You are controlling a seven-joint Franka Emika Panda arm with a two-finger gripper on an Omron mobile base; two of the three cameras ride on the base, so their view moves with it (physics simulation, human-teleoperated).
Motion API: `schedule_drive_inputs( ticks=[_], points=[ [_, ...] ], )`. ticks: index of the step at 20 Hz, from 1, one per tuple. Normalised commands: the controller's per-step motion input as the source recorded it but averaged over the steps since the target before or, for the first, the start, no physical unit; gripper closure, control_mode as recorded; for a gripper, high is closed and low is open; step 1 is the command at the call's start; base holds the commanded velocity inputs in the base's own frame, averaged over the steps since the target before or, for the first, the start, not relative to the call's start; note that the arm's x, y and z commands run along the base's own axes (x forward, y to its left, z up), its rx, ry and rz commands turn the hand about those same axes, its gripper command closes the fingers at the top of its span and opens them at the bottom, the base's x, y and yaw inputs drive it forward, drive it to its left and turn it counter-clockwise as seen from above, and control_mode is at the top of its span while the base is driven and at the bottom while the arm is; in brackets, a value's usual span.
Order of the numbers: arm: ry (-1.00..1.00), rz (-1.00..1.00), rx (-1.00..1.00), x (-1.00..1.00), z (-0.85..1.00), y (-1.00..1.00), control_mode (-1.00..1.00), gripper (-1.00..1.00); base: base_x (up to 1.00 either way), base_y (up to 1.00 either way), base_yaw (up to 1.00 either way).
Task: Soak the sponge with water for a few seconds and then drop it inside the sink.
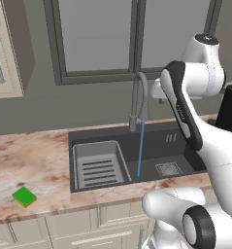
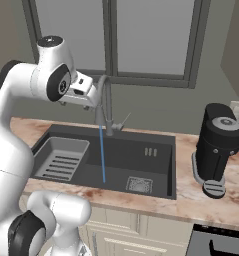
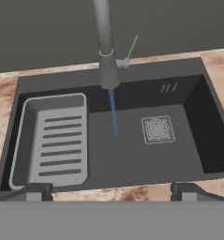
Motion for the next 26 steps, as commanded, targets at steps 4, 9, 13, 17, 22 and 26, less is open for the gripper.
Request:
schedule_drive_inputs(
  ticks=[4,9,13,17,22,26],
  points=[
    [0.00,0.06,0.00,0.11,-0.56,0.57,-1.00,-1.00,0.00,0.00,0.00],
    [0.00,0.06,0.00,0.00,-0.27,0.70,-1.00,-1.00,0.00,0.00,0.00],
    [0.04,0.06,0.00,0.00,-0.14,0.74,-1.00,-1.00,0.00,0.00,0.00],
    [0.13,0.06,0.00,0.00,-0.06,0.71,-1.00,-1.00,0.00,0.00,0.00],
    [0.25,0.08,0.00,0.01,-0.10,0.70,-1.00,-1.00,0.00,0.00,0.00],
    [0.39,0.10,0.00,0.29,-0.31,0.64,-1.00,-1.00,0.00,0.00,0.00]
  ],
)
